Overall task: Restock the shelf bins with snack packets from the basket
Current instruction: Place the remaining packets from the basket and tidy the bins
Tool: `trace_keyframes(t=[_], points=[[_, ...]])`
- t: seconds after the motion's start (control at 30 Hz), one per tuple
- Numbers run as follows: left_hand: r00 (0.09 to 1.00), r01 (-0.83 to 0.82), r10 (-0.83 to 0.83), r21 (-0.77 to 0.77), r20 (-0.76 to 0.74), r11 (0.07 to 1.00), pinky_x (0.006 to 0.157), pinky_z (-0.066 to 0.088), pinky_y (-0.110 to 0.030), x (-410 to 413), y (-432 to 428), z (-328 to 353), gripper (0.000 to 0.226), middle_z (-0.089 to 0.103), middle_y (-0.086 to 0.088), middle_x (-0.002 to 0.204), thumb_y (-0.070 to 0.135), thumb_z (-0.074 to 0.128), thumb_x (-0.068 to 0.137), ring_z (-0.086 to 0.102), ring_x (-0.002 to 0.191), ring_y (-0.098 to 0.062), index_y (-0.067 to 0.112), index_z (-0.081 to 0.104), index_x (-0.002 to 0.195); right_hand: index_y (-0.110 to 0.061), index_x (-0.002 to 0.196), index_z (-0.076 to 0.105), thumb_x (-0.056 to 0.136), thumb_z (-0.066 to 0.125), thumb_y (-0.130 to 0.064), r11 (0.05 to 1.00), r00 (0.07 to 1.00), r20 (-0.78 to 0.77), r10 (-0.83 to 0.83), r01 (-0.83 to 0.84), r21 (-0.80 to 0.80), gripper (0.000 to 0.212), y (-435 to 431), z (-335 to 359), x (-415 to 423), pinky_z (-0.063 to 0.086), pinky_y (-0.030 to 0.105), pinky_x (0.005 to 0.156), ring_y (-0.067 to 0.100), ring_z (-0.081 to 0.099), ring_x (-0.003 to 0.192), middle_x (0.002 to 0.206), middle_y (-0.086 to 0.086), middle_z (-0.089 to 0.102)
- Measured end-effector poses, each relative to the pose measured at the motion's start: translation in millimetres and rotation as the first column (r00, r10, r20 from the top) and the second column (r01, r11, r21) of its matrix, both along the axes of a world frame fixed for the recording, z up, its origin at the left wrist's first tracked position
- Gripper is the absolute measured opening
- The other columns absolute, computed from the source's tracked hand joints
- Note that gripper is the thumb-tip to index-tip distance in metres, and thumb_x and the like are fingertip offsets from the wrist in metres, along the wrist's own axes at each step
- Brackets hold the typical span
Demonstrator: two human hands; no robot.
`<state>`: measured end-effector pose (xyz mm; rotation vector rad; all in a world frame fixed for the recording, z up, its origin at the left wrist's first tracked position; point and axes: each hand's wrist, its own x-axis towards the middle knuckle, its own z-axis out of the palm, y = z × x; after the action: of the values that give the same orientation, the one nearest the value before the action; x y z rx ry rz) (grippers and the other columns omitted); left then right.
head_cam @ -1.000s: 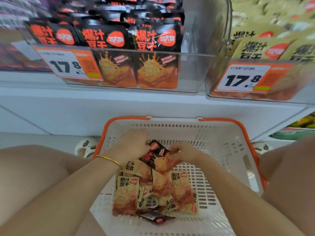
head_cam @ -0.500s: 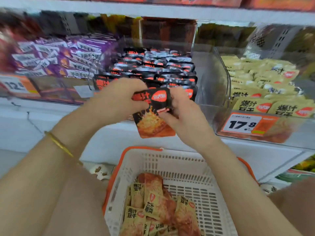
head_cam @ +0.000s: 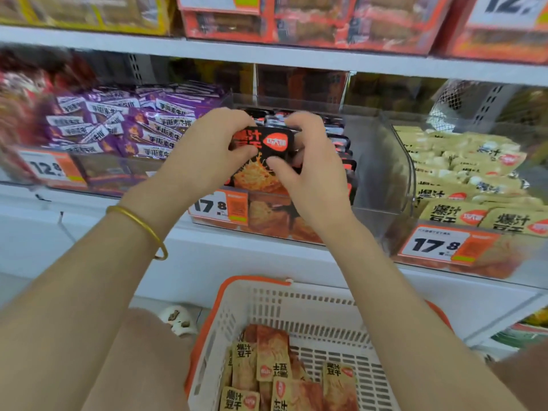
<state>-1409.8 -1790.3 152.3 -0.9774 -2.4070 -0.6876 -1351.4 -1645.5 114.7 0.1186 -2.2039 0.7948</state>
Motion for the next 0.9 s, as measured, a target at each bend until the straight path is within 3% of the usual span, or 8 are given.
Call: trace_keyframes(t=[0.1, 0.23, 0.33, 0.4, 0.47, 0.6, 0.77, 0.9], points=[[0.999, 0.033, -0.033, 0.006, 0.025, 0.999, 0.069, 0.028, -0.024, -1.9, 5.1, -1.3, 0.019, 0.048, 0.003, 0.094, 0.019, 0.052, 0.095, 0.042, 0.085, -0.012, 0.009, 0.058, 0.11, -0.018, 0.11, 0.058, 0.092, 0.055, -0.031, 0.997, 0.997, -0.074, -0.038, 0.042, 0.062, 0.023, 8.4, -0.2, -4.3, 0.048, 0.046, 0.07, 0.024, 0.057, 0.079, 0.082, -0.003, 0.063], [0.994, 0.052, -0.05, -0.017, 0.093, 0.999, 0.063, 0.025, -0.024, -6.5, 12.8, -10.5, 0.015, 0.051, 0.0, 0.086, 0.015, 0.047, 0.097, 0.046, 0.082, -0.017, 0.006, 0.058, 0.098, -0.02, 0.1, 0.063, 0.093, 0.054, -0.037, 0.984, 0.994, 0.036, -0.102, 0.095, 0.149, 0.02, 22.2, -4.7, -10.9, 0.042, 0.038, 0.075, 0.019, 0.049, 0.085, 0.085, -0.008, 0.057], [0.997, -0.007, 0.013, -0.084, 0.078, 0.996, 0.079, 0.039, -0.038, -11.8, 16.0, -20.1, 0.015, 0.05, 0.001, 0.088, 0.021, 0.05, 0.096, 0.05, 0.093, -0.028, 0.011, 0.061, 0.096, -0.022, 0.1, 0.063, 0.093, 0.054, -0.037, 0.979, 0.987, 0.12, -0.11, 0.086, 0.186, 0.019, 27.5, -8.5, -13.3, 0.034, 0.033, 0.079, 0.014, 0.039, 0.091, 0.092, -0.01, 0.051], [0.997, -0.073, 0.078, -0.149, 0.029, 0.986, 0.088, 0.039, -0.046, -14.1, 17.3, -23.4, 0.018, 0.046, 0.001, 0.092, 0.027, 0.051, 0.095, 0.047, 0.102, -0.032, 0.016, 0.065, 0.1, -0.026, 0.089, 0.06, 0.092, 0.056, -0.035, 0.984, 0.986, 0.161, -0.053, 0.024, 0.175, 0.01, 30.9, -9.1, -17.5, 0.036, 0.034, 0.081, 0.017, 0.044, 0.093, 0.089, -0.01, 0.048], [0.991, -0.125, 0.13, -0.177, 0.021, 0.976, 0.092, 0.033, -0.043, -12.8, 18.4, -26.0, 0.022, 0.049, -0.004, 0.104, 0.03, 0.053, 0.094, 0.041, 0.11, -0.033, 0.018, 0.067, 0.106, -0.029, 0.082, 0.056, 0.091, 0.059, -0.034, 0.983, 0.978, 0.21, -0.009, -0.029, 0.179, 0.011, 32.5, -9.2, -20.4, 0.04, 0.037, 0.081, 0.022, 0.047, 0.094, 0.086, -0.008, 0.048], [0.989, -0.144, 0.144, -0.177, -0.013, 0.974, 0.09, 0.025, -0.036, -10.1, 16.6, -31.5, 0.024, 0.049, -0.006, 0.115, 0.029, 0.059, 0.092, 0.034, 0.114, -0.03, 0.017, 0.069, 0.11, -0.02, 0.091, 0.067, 0.088, 0.063, -0.035, 0.968, 0.971, 0.234, -0.04, -0.02, 0.248, 0.015, 34.7, -10.7, -19.1, 0.042, 0.042, 0.086, 0.024, 0.049, 0.102, 0.099, -0.002, 0.057], [0.987, -0.136, 0.112, -0.23, -0.113, 0.964, 0.086, 0.026, -0.043, -7.6, 14.7, -44.3, 0.019, 0.052, -0.007, 0.107, 0.025, 0.066, 0.087, 0.038, 0.111, -0.035, 0.014, 0.072, 0.101, -0.024, 0.092, 0.069, 0.086, 0.065, -0.04, 0.915, 0.966, 0.233, -0.115, 0.012, 0.403, 0.018, 31.7, -13.2, -13.3, 0.033, 0.035, 0.086, 0.02, 0.045, 0.108, 0.109, -0.005, 0.056], [0.982, -0.138, 0.104, -0.224, -0.158, 0.965, 0.081, 0.032, -0.047, -5.3, 11.6, -51.0, 0.017, 0.055, -0.01, 0.101, 0.02, 0.072, 0.081, 0.043, 0.106, -0.039, 0.011, 0.073, 0.095, -0.025, 0.097, 0.07, 0.085, 0.065, -0.041, 0.898, 0.967, 0.221, -0.127, 0.018, 0.44, 0.021, 30.7, -14.6, -10.8, 0.033, 0.034, 0.088, 0.018, 0.044, 0.11, 0.11, -0.007, 0.055]])
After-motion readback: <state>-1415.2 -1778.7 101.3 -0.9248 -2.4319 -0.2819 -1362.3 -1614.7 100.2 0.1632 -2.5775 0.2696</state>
